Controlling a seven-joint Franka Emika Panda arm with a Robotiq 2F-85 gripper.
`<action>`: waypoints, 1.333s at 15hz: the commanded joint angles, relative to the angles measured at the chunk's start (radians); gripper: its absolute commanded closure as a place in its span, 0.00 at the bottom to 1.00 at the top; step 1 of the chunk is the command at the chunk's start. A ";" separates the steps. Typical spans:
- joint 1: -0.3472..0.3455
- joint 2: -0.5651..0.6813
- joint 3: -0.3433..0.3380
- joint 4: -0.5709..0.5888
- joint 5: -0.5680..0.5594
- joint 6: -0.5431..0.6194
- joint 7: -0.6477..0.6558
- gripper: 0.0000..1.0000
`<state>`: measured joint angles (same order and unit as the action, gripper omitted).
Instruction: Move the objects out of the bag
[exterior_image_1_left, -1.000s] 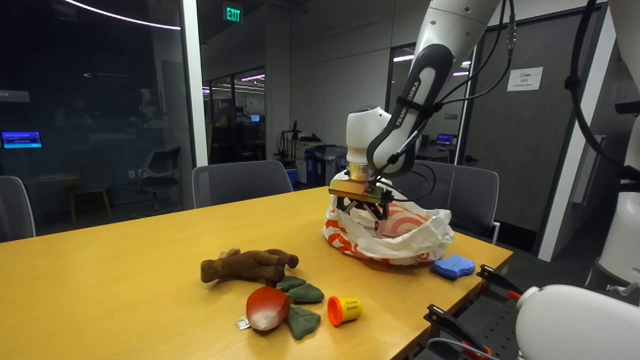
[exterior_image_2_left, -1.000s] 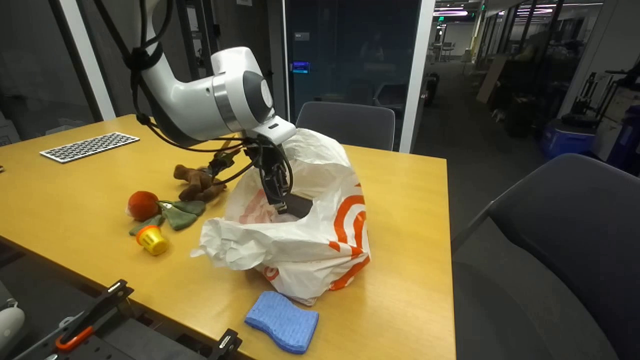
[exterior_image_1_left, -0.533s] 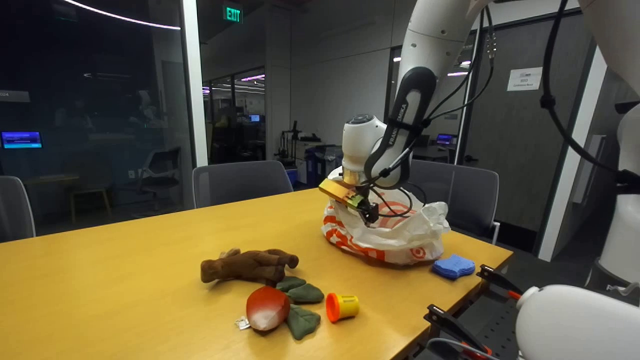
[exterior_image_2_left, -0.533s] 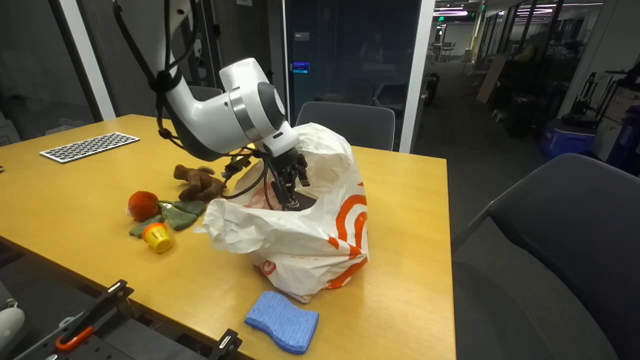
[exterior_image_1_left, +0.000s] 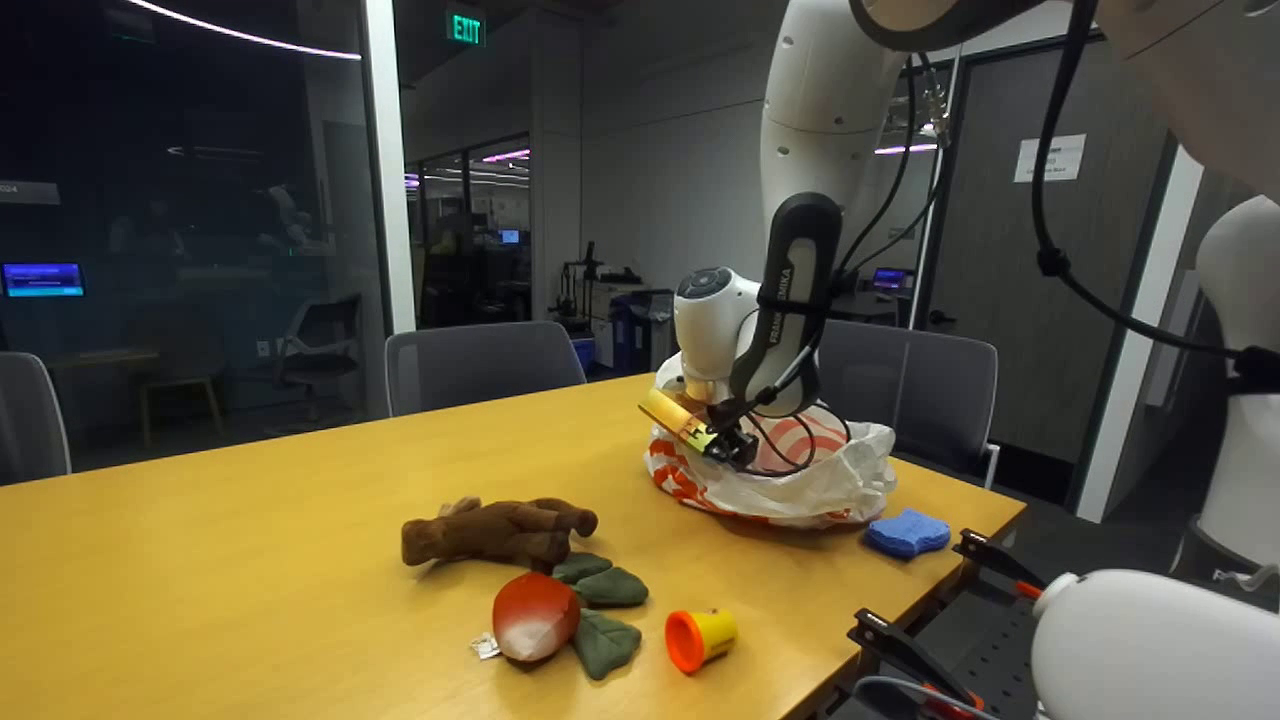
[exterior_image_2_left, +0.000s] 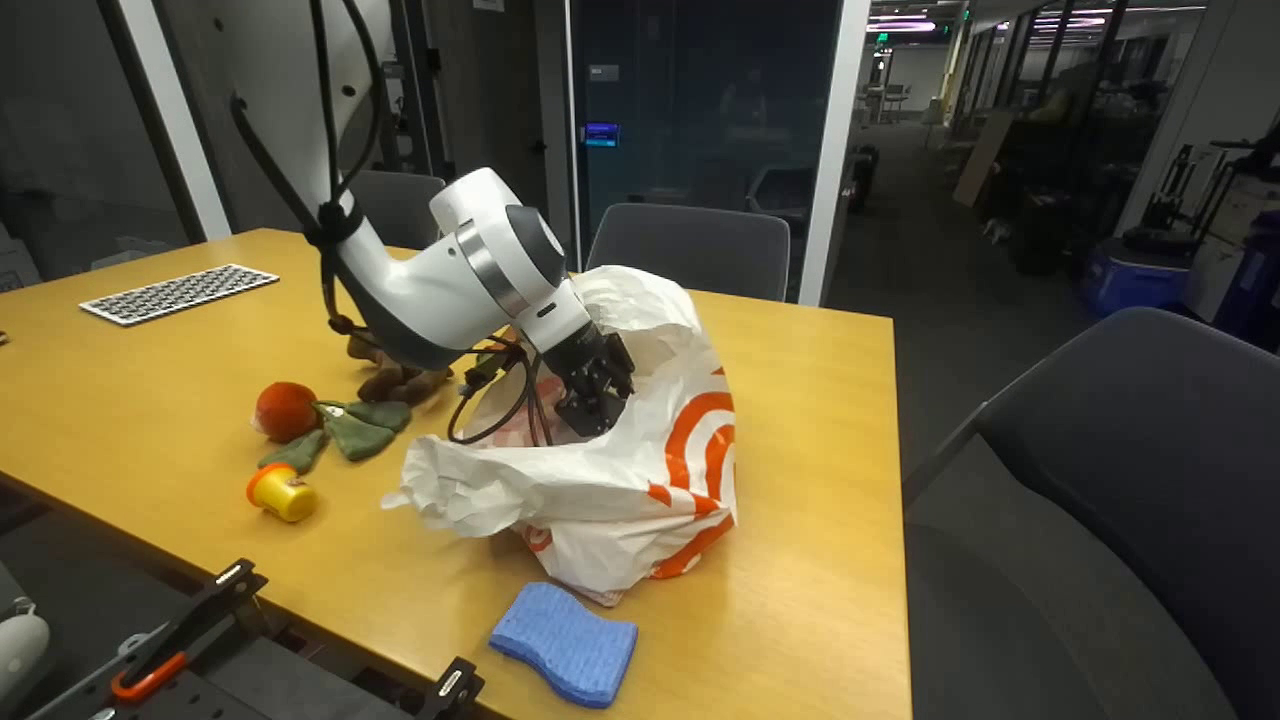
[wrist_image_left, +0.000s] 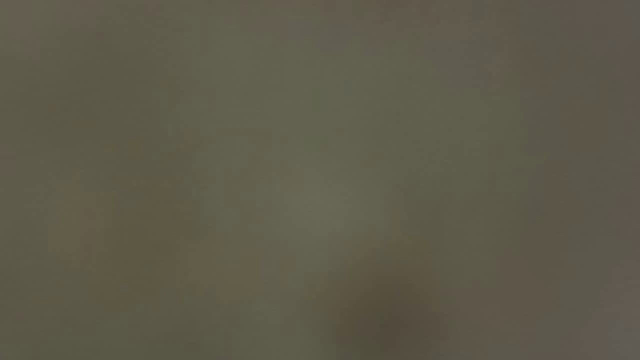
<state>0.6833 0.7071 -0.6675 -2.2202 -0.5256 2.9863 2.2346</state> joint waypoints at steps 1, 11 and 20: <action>0.113 0.074 -0.093 0.009 0.073 0.023 0.002 0.66; 0.095 -0.120 -0.045 -0.080 0.197 -0.068 -0.330 0.91; 0.036 -0.293 0.072 -0.048 0.050 -0.401 -0.443 0.91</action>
<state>0.7833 0.4726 -0.6652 -2.2721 -0.4189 2.6235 1.8048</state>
